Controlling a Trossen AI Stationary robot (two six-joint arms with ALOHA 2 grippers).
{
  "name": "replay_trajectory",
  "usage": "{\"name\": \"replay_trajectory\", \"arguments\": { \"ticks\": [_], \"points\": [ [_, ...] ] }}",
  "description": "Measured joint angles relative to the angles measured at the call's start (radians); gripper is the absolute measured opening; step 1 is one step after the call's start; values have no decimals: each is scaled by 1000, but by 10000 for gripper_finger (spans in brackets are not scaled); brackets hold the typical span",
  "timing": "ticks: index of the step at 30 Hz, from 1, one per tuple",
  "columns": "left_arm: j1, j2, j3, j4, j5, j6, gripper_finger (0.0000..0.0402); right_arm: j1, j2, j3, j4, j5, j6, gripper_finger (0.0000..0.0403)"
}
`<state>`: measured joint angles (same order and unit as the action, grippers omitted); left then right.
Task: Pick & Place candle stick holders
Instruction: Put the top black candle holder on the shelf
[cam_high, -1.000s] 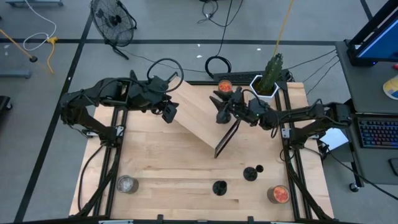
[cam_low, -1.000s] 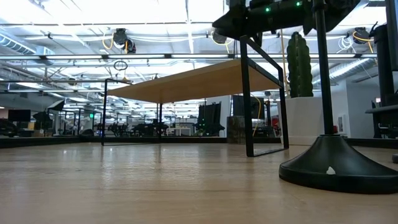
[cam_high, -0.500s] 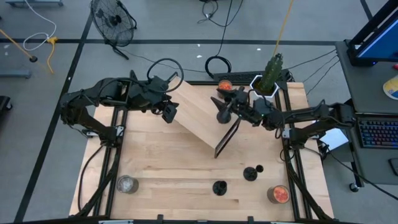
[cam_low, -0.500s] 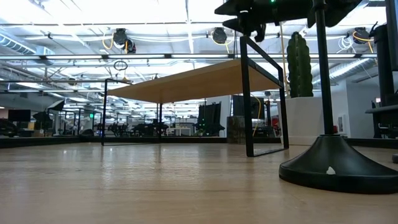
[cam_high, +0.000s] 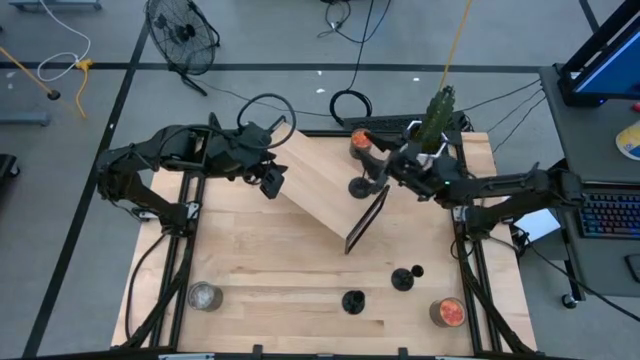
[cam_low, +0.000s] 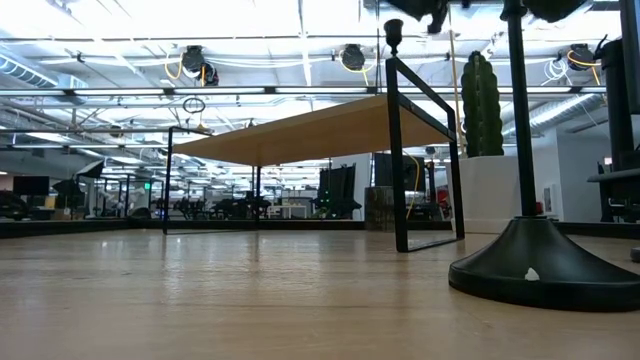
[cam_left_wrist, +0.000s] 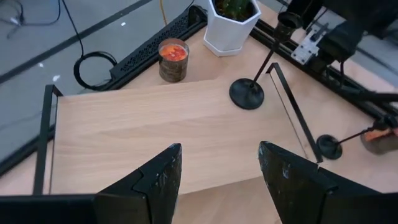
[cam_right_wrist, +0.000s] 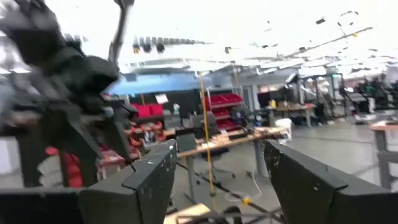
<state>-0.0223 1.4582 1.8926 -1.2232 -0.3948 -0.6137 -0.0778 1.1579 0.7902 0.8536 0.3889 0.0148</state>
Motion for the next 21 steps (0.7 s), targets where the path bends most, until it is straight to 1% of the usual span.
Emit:
{"name": "replay_trajectory", "arguments": {
  "ticks": [4, 7, 8, 11, 13, 15, 19, 21],
  "points": [
    [0, 0, -47, 19, -31, 33, 221, 50, -83, 0, -63, 1, -26, 219],
    [-6, -4, -94, 33, -29, 38, 221, 99, -152, 0, -169, 2, -35, 202],
    [-12, -7, -118, 60, -24, 48, 221, 118, -175, 0, -217, 2, -32, 195],
    [-37, -31, -212, 181, 30, 98, 221, 179, -244, 0, -364, 2, 5, 170],
    [-52, -43, -280, 292, 72, 135, 221, 224, -288, 1, -457, 3, 46, 151],
    [-68, -83, -355, 389, 101, 167, 221, 272, -324, 1, -533, 2, 81, 133],
    [-93, -162, -512, 573, 142, 213, 221, 373, -384, 1, -635, -3, 151, 103],
    [-106, -211, -603, 630, 153, 220, 221, 418, -411, 1, -661, -36, 186, 91]
  ]
}}
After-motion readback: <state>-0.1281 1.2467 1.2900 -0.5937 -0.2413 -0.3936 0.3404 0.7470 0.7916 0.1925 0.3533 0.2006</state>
